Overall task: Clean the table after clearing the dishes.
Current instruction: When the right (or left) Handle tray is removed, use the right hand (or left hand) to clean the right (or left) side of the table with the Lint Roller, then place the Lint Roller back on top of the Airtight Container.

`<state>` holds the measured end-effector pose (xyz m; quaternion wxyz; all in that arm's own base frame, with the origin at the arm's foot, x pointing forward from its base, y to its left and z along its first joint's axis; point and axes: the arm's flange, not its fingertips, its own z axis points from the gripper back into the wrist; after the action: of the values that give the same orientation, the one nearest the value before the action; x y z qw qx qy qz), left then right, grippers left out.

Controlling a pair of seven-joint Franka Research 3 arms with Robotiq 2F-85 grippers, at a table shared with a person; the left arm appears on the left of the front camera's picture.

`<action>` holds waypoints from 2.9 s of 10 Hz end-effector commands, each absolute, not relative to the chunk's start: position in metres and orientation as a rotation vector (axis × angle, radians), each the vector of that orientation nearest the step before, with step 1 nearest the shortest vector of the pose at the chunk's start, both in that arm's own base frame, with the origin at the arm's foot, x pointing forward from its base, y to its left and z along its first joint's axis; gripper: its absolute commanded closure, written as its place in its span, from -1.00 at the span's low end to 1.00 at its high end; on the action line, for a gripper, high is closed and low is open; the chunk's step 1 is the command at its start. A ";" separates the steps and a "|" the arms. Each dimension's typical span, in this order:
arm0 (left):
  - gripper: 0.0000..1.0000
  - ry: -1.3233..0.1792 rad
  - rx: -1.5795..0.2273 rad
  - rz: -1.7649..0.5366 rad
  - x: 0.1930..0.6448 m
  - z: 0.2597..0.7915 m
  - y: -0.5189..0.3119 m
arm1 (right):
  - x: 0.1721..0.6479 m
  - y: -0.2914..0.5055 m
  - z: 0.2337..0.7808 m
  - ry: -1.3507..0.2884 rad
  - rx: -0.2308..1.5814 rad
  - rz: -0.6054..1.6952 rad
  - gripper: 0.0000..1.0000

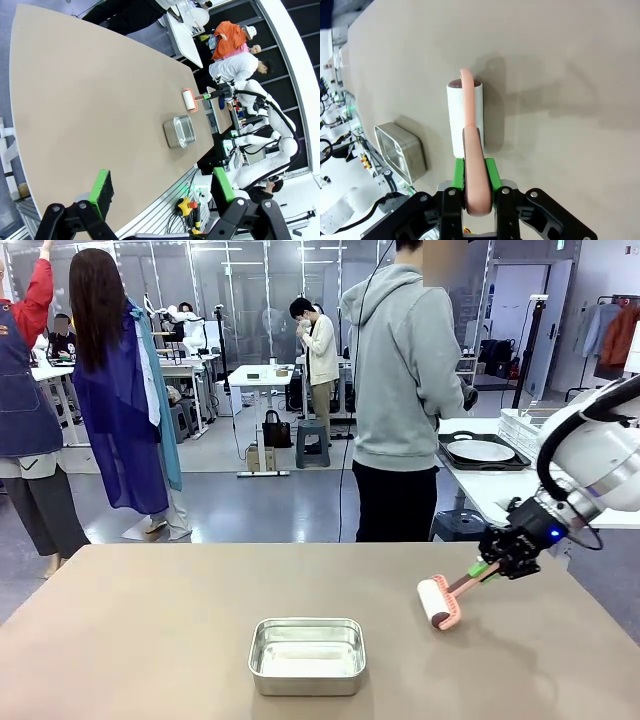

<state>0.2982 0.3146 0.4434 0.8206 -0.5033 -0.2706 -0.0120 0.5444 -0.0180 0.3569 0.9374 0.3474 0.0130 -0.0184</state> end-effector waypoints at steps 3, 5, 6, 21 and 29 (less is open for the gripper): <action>-1.00 -0.572 -1.061 -0.034 0.294 0.447 0.315 | 0.532 -0.071 0.352 0.015 0.472 -0.095 0.58; -1.00 -0.572 -1.061 -0.034 0.294 0.447 0.315 | 0.536 -0.098 0.360 0.013 0.403 -0.142 0.58; -1.00 -0.572 -1.061 -0.034 0.294 0.447 0.315 | 0.535 -0.109 0.366 0.012 0.373 -0.146 0.58; -1.00 -0.572 -1.061 -0.034 0.294 0.447 0.315 | 0.476 -0.100 0.527 -0.113 0.223 -0.074 0.58; -1.00 -0.572 -1.061 -0.034 0.294 0.447 0.315 | 0.476 -0.100 0.527 -0.113 0.223 -0.074 0.58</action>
<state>0.2984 0.3144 0.4434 0.8206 -0.5033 -0.2705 -0.0122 0.4761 -0.1007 0.5255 0.9915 0.1121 -0.0500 -0.0433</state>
